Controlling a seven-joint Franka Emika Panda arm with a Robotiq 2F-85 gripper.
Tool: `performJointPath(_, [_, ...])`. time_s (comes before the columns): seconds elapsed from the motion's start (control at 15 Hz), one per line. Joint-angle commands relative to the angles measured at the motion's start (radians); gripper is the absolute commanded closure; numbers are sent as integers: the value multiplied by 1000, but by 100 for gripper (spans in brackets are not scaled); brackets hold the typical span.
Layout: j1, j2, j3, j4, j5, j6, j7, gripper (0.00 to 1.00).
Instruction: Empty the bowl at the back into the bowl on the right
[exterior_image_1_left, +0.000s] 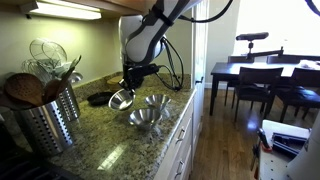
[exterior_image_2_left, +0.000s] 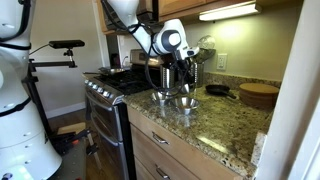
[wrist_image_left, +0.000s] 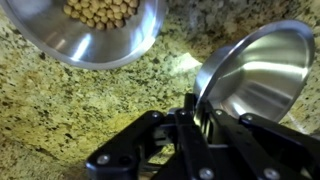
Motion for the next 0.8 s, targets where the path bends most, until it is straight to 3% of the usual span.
performJointPath(0.0, [26, 6, -27, 11, 8, 0, -29, 92])
performJointPath(0.73, [52, 20, -64, 18, -36, -10, -23, 92])
